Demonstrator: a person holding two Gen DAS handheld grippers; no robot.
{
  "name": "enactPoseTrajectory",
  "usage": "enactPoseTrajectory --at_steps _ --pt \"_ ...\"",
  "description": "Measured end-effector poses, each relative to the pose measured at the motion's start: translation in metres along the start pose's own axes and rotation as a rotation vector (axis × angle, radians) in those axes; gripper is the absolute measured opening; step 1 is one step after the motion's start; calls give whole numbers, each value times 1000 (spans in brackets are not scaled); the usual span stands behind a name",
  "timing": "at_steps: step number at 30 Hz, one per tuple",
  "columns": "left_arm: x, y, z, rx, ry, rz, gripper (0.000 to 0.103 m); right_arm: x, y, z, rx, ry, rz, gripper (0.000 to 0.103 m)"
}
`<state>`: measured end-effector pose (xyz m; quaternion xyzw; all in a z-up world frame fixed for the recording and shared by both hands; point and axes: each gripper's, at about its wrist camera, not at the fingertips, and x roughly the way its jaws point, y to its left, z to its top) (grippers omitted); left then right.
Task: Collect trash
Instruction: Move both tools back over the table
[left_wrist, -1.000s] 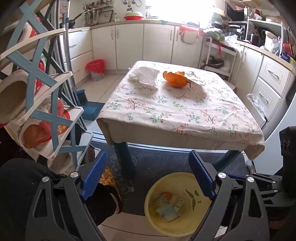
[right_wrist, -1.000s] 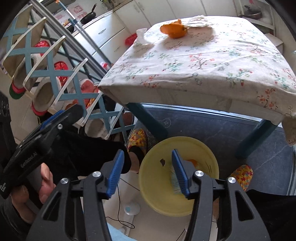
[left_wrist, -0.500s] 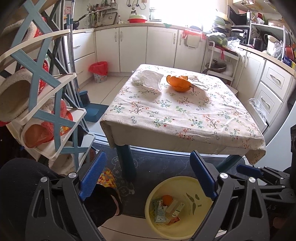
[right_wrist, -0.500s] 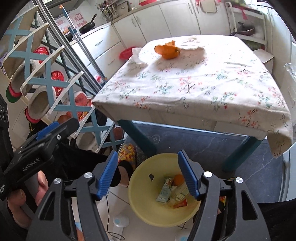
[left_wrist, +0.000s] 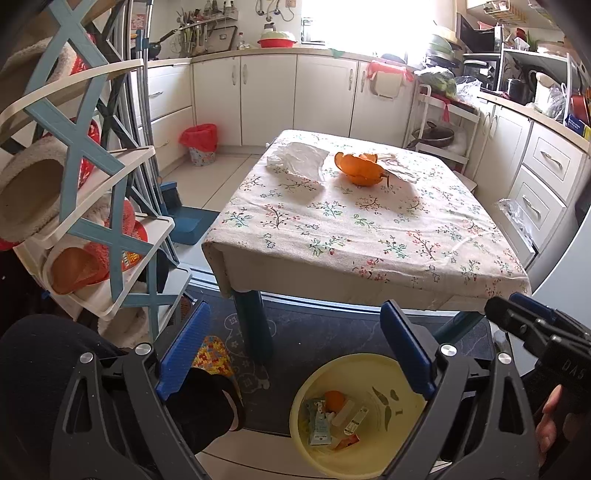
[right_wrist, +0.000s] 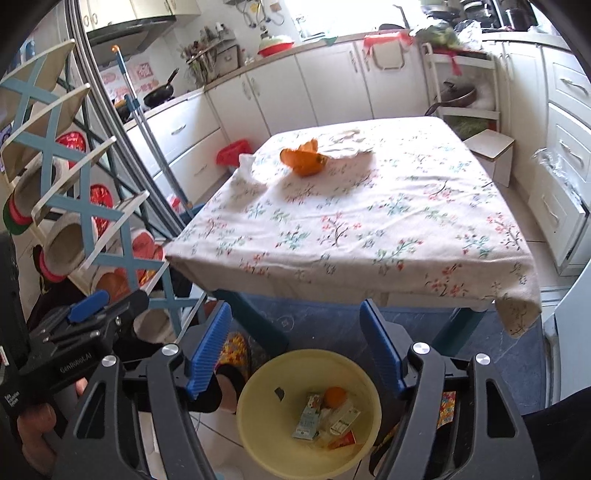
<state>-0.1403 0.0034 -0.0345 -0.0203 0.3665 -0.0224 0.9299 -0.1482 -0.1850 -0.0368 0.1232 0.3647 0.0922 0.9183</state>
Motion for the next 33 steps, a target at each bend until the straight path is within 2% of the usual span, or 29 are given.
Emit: enactPoseTrajectory --at_steps 10,20,29,33 --pt "1 -2 8 -1 -15 -7 89 -5 2 10 7 -48 -3 70" --pt "23 20 62 -55 -46 20 90 -5 -1 67 -60 -151 -35 71" --pt "65 27 100 -116 11 -25 90 3 -11 104 -109 -185 -53 71" --pt "84 23 121 -110 31 -45 90 14 -17 119 -119 -183 -59 71"
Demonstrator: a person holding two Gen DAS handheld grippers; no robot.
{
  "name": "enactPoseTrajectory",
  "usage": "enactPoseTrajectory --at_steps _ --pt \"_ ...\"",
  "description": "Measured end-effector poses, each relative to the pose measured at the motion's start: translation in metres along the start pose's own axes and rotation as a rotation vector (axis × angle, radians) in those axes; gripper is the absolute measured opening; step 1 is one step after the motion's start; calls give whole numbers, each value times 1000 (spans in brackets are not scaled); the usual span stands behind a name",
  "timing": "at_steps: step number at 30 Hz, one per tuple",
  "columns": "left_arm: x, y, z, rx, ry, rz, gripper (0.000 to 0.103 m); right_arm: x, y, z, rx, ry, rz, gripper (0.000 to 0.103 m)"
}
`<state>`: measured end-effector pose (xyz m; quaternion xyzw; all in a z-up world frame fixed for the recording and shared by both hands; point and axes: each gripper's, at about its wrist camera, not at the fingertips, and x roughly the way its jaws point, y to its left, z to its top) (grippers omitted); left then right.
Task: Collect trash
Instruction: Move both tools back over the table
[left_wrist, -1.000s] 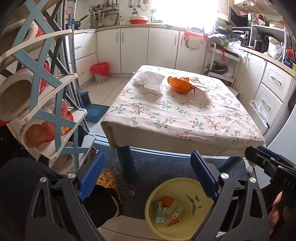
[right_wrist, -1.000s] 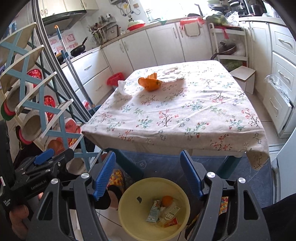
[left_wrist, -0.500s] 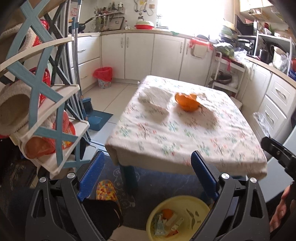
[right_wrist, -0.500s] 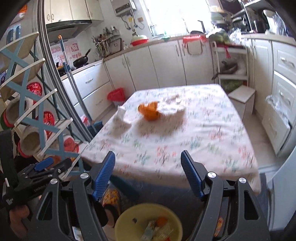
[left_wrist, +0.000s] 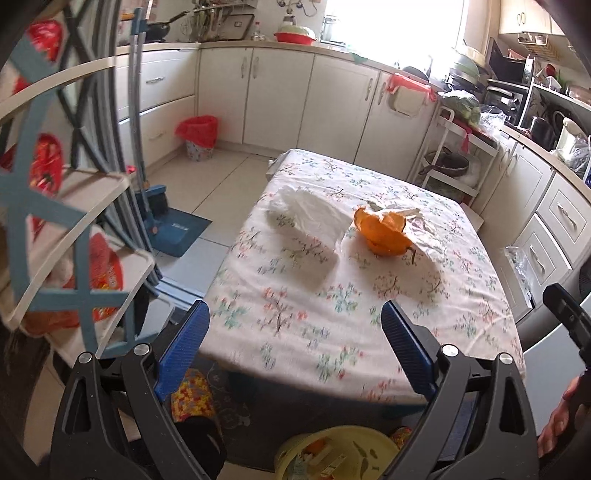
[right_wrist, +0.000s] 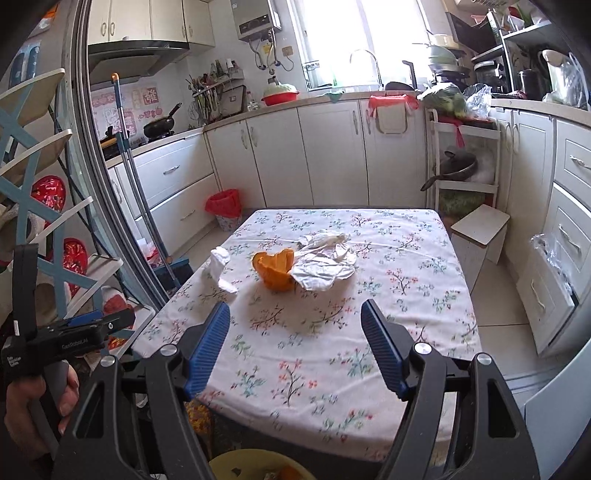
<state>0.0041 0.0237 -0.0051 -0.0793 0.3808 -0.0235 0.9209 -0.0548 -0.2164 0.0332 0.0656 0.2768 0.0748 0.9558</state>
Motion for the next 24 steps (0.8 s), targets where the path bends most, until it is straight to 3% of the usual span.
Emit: enactPoseTrajectory --at_steps 5,14,21,24 --pt "28 -3 30 -17 24 -22 90 21 -3 7 -4 30 13 71" --pt "101 5 85 -91 82 1 90 62 11 21 -89 80 47 70" --pt "160 0 107 -80 162 26 90 117 10 42 -73 130 77 48" --pt "178 -5 107 -60 206 24 90 143 12 48 -76 161 89 43"
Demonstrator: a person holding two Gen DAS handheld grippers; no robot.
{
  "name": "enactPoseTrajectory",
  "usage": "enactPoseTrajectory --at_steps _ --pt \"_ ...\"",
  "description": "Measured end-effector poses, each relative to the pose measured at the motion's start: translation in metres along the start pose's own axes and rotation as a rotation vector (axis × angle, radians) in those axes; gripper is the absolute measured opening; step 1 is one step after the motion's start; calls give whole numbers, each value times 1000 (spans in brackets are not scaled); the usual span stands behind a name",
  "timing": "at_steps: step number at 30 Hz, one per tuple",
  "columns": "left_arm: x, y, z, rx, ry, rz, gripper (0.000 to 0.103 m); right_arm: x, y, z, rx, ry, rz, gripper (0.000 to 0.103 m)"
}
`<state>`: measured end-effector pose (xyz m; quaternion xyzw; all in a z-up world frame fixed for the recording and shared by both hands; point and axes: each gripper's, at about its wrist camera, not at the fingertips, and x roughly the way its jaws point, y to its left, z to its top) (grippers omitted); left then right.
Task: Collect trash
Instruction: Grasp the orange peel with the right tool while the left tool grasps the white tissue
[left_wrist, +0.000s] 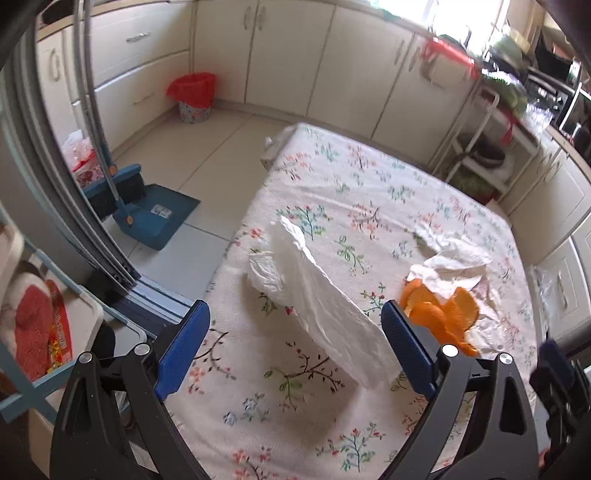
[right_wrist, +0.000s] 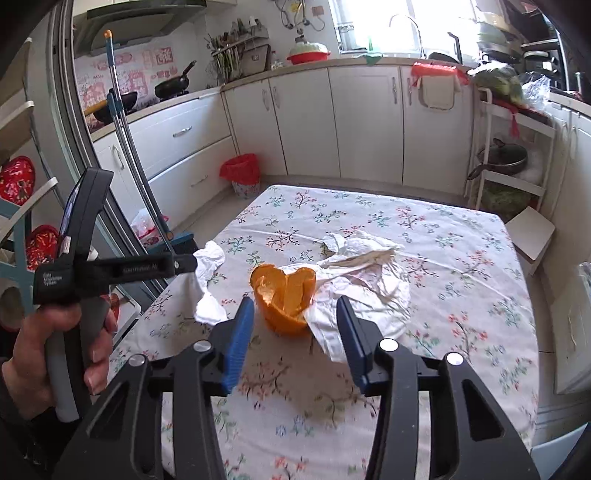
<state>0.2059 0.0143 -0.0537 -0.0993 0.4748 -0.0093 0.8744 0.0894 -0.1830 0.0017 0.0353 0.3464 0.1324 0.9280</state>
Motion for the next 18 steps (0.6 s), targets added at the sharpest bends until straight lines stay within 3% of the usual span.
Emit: enactPoseTrajectory --at_steps 11,16,18 --pt "28 3 13 -12 53 -2 87 60 -10 17 34 93 12 33" --pt "40 -4 12 29 84 13 75 80 -9 15 24 136 2 29" --pt "45 -7 11 42 101 14 64 85 -9 15 25 147 -2 26"
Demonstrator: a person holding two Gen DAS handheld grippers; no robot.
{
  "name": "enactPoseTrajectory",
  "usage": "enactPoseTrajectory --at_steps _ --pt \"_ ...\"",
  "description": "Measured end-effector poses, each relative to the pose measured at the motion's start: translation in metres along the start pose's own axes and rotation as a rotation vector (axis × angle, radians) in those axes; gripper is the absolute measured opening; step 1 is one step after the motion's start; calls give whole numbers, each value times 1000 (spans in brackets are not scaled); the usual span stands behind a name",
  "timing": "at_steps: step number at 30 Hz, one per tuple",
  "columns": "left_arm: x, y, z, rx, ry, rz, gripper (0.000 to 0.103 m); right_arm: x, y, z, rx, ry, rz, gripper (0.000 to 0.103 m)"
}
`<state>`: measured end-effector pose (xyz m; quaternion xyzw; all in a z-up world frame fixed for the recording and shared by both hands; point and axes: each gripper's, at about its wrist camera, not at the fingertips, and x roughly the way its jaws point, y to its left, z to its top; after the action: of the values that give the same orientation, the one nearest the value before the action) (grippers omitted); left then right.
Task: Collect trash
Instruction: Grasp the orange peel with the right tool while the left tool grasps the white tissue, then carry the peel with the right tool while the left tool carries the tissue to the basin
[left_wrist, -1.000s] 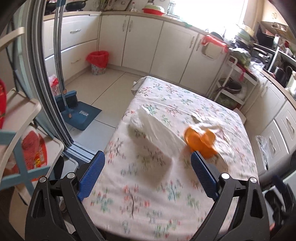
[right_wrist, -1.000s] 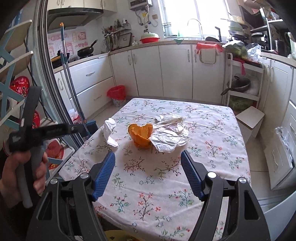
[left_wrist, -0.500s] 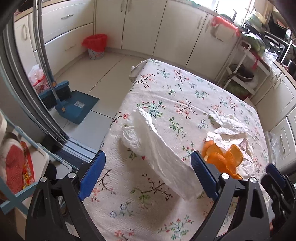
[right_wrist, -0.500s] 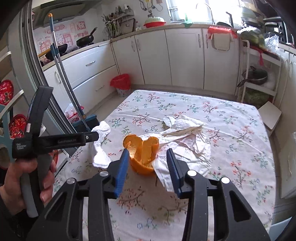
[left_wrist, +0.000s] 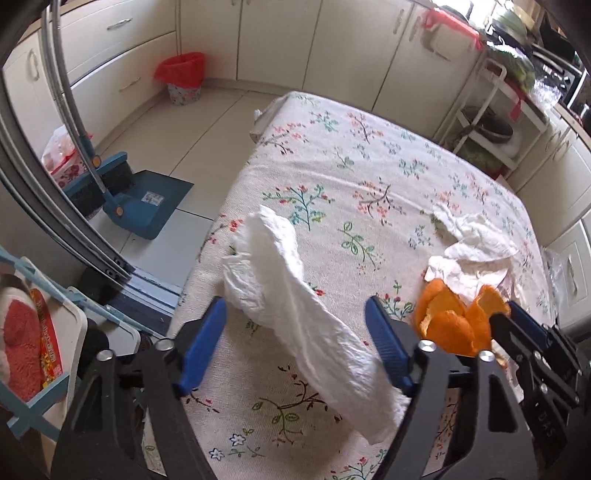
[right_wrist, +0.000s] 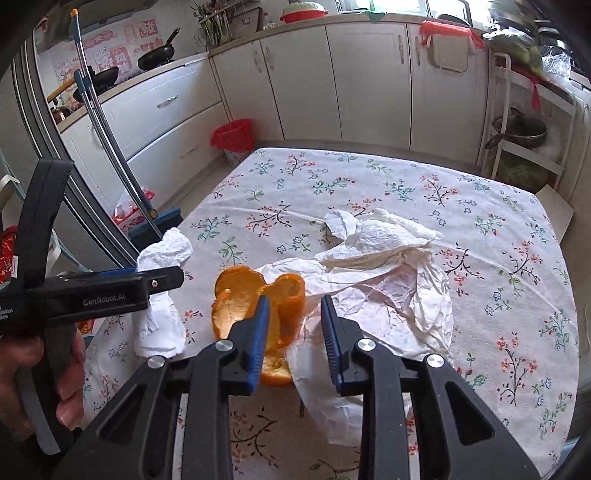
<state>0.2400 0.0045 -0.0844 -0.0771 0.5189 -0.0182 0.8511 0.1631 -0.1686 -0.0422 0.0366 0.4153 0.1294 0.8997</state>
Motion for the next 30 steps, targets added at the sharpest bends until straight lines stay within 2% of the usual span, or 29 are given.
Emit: enactPoseTrajectory --at_steps 1,3,4,5,6,9,18,24,30 --pt "2 -1 -1 5 7 -2 60 1 -1 0 1 3 1 24" --pt "5 -4 -2 18 25 -11 41 4 0 0 2 17 8 13" --pt "6 -6 -3 27 33 -18 35 5 0 -1 1 17 7 11" --pt "6 -7 -3 33 36 -22 24 3 0 -1 4 10 9 7" --pt "5 -9 -4 41 35 -29 17 2 -1 0 9 5 13 6" --pt "-7 -13 -3 54 -5 -36 11 -11 -4 2 27 -47 6 6" --pt "-65 -27 -7 135 -209 -28 8 -65 -12 6 80 -234 13 6" --pt "-98 -28 -20 147 -286 -45 9 -82 -16 7 136 -251 92 6" --pt "-130 -25 -45 162 -353 -36 9 -114 -10 -7 154 -288 127 6"
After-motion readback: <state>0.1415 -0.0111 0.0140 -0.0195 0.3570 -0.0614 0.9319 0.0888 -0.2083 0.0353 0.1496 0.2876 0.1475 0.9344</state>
